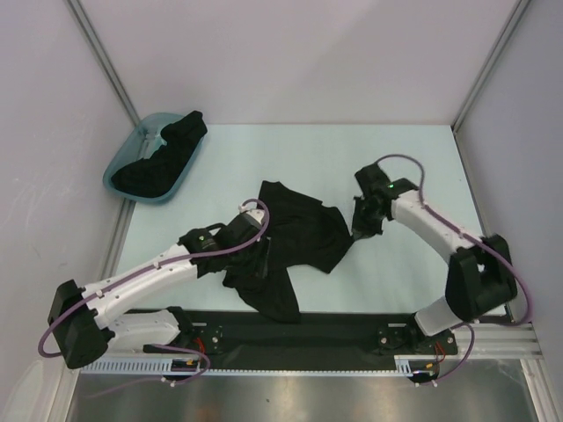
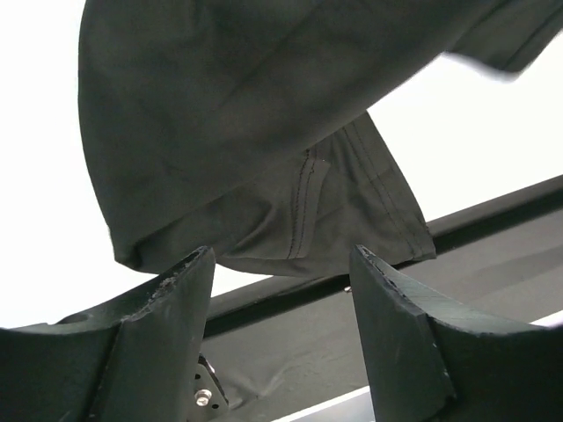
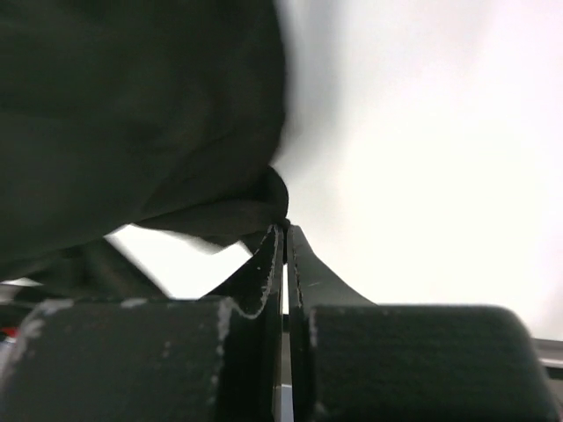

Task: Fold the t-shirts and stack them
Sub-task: Flatten the tshirt out

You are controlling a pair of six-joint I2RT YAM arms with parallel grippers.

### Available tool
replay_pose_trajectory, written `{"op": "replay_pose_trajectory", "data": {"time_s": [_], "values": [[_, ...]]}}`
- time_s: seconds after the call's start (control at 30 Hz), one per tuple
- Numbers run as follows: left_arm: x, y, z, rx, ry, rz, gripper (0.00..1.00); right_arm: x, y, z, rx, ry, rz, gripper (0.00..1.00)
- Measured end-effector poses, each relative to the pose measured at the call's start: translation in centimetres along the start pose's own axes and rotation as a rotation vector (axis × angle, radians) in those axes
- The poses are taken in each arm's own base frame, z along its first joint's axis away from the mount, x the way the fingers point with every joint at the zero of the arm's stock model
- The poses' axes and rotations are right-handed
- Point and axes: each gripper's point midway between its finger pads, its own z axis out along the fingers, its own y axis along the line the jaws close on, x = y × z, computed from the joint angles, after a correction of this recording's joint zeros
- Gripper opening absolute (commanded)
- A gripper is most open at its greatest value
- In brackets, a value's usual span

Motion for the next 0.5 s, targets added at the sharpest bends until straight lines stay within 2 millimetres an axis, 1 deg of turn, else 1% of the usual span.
{"op": "replay_pose_trajectory", "data": {"time_s": [0.07,0.1,0.17,0.2,0.27,0.3,0.4,0.5], "values": [[-0.1,-0.3,-0.1,0.002,-0.009,0.021,0.65,-2.4,0.5,-3.8,-0.043,-0.093,0.019,0.0],[-0.2,-0.4,-0.2,0.009,-0.019,0.024,0.64,-3.7,0.7,-6.1,-0.072,-0.148,0.031,0.0],[-0.7,-0.6,-0.5,0.019,-0.048,0.021,0.62,-6.0,1.2,-11.2,-0.136,-0.274,0.051,0.0],[-1.0,-0.6,-0.7,0.021,-0.065,0.018,0.61,-6.8,1.3,-13.4,-0.162,-0.328,0.062,0.0],[-1.6,-0.6,-1.3,0.028,-0.1,0.014,0.59,-8.2,1.3,-18.8,-0.22,-0.442,0.085,0.0],[-2.1,-0.7,-1.6,0.031,-0.125,0.01,0.59,-8.6,1.4,-21.1,-0.248,-0.49,0.093,0.0],[-3.7,-0.8,-2.9,0.043,-0.206,-0.005,0.61,-8.7,2.1,-26.7,-0.325,-0.587,0.089,0.0],[-5.2,-0.9,-4.4,0.062,-0.29,-0.016,0.69,-8.4,3.0,-30.3,-0.389,-0.635,0.076,0.0]]}}
